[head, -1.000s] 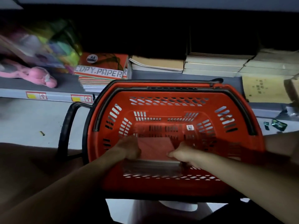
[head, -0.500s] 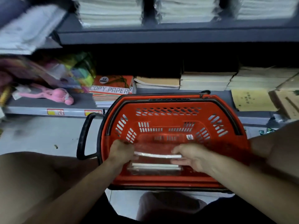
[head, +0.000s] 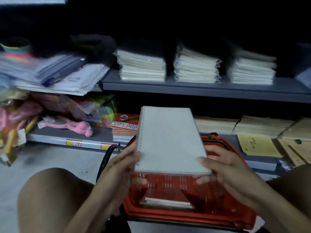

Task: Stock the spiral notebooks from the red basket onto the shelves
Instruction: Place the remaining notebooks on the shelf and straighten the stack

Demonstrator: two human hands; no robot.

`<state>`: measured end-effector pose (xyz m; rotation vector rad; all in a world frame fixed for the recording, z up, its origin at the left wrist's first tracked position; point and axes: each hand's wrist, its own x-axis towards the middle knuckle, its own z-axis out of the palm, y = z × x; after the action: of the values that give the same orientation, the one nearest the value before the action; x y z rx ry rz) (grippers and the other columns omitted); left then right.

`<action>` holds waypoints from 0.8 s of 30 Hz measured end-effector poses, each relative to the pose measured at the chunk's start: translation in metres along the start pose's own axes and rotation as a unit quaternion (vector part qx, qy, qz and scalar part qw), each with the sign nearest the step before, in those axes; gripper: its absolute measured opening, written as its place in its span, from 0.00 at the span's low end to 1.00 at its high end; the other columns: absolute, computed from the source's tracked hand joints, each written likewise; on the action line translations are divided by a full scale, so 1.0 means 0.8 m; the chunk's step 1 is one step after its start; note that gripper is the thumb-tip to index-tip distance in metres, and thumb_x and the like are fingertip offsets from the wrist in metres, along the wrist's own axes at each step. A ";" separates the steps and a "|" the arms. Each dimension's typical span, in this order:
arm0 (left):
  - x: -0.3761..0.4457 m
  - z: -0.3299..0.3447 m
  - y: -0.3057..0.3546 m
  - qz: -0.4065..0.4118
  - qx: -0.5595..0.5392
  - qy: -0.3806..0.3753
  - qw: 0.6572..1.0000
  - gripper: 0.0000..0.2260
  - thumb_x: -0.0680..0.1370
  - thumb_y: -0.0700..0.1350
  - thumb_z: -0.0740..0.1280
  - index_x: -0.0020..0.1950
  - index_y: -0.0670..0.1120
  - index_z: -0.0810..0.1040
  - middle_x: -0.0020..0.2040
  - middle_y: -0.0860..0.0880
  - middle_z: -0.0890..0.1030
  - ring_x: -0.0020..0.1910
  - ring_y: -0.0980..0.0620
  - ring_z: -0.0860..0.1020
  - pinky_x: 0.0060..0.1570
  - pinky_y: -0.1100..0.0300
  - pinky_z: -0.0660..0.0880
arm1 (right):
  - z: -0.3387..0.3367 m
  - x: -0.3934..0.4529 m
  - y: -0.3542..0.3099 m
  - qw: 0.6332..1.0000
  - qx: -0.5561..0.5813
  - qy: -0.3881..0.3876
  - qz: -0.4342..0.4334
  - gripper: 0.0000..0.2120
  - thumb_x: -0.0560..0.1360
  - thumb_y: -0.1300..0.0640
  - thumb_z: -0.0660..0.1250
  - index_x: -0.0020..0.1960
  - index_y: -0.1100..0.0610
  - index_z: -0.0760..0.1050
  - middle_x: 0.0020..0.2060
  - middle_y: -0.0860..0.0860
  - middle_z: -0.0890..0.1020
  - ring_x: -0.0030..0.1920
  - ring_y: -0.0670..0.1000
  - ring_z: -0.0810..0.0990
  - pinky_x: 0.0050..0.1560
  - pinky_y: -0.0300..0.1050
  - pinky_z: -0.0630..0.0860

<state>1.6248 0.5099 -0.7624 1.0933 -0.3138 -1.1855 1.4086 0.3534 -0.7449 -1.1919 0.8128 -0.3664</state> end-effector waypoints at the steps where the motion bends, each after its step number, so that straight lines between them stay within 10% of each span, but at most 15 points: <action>1: -0.004 0.001 0.005 0.019 -0.020 0.000 1.000 0.20 0.77 0.38 0.64 0.68 0.46 0.78 0.64 0.45 0.82 0.46 0.50 0.83 0.27 0.60 0.79 | 0.004 -0.001 -0.006 1.000 -0.004 -0.003 -0.025 0.16 0.78 0.63 0.66 0.65 0.58 0.75 0.52 0.58 0.87 0.47 0.63 0.86 0.41 0.51 0.85; 12: 0.021 0.005 0.047 0.199 -0.038 0.058 0.977 0.19 0.76 0.38 0.64 0.66 0.44 0.78 0.61 0.46 0.84 0.46 0.50 0.84 0.32 0.60 0.81 | 0.053 0.051 -0.056 0.986 0.055 0.032 -0.152 0.15 0.78 0.65 0.65 0.53 0.45 0.78 0.43 0.49 0.88 0.30 0.62 0.84 0.28 0.47 0.83; 24: 0.135 -0.006 0.149 0.237 -0.016 0.100 0.966 0.15 0.79 0.42 0.66 0.66 0.50 0.78 0.60 0.46 0.84 0.52 0.45 0.81 0.38 0.58 0.81 | 0.080 0.175 -0.123 0.986 0.095 0.016 -0.138 0.18 0.80 0.62 0.64 0.69 0.55 0.74 0.53 0.59 0.86 0.35 0.60 0.86 0.33 0.43 0.83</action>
<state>1.7413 0.4163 -0.7029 1.0275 -0.3730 -0.6487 1.5643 0.2710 -0.6967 -1.1212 0.6255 -0.6772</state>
